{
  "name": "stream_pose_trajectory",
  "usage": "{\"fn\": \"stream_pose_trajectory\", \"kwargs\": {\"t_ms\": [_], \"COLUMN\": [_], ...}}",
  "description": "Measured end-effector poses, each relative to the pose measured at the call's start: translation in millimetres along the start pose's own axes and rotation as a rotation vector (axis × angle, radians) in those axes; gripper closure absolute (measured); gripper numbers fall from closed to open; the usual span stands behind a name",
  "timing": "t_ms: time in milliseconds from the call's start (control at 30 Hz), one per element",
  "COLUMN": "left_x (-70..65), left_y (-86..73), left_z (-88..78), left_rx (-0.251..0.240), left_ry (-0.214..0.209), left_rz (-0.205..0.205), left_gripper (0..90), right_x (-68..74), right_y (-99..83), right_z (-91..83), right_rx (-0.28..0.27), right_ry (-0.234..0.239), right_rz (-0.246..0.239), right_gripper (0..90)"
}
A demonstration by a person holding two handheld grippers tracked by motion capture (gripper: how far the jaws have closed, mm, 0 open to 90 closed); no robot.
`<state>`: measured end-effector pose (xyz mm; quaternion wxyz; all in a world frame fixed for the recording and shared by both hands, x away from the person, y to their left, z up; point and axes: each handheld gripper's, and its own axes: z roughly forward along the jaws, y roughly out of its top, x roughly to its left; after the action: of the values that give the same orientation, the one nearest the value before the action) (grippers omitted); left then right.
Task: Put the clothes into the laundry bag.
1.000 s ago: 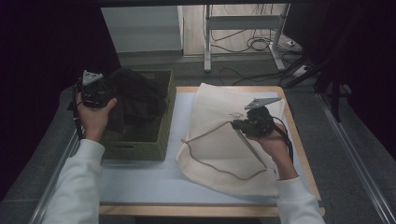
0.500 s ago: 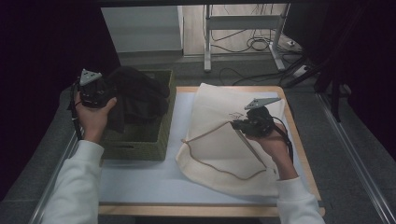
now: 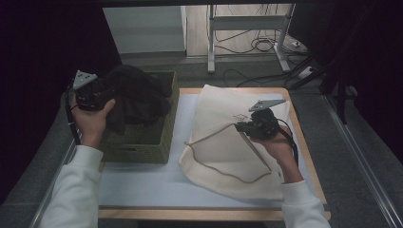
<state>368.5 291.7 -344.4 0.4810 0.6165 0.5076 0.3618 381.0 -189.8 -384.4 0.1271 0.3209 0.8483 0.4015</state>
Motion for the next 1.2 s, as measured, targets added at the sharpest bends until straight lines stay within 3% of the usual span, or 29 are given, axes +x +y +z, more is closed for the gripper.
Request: {"fn": "stream_pose_trajectory", "kwargs": {"t_ms": [467,900,1200], "left_x": [-5.7,-18.9,-22.9], "left_y": [4.0,16.4,21.6], "left_z": [-13.3,-32.4,-44.1], "left_rx": [-0.035,-0.098,-0.144], "left_ry": [-0.038,-0.087,-0.086], "left_rz": [-0.006,-0.001,-0.008], "left_gripper": [72.1,72.1,72.1], "right_x": [0.3,1.3,1.2], "right_y": [-0.1,0.1,-0.1], "right_z": [-0.4,0.6,0.1], "right_rx": [0.001,0.002,0.000], "right_ry": [-0.001,-0.003,-0.005], "right_rz": [0.002,-0.008,-0.007], "right_gripper": [86.5,86.5,86.5]}}
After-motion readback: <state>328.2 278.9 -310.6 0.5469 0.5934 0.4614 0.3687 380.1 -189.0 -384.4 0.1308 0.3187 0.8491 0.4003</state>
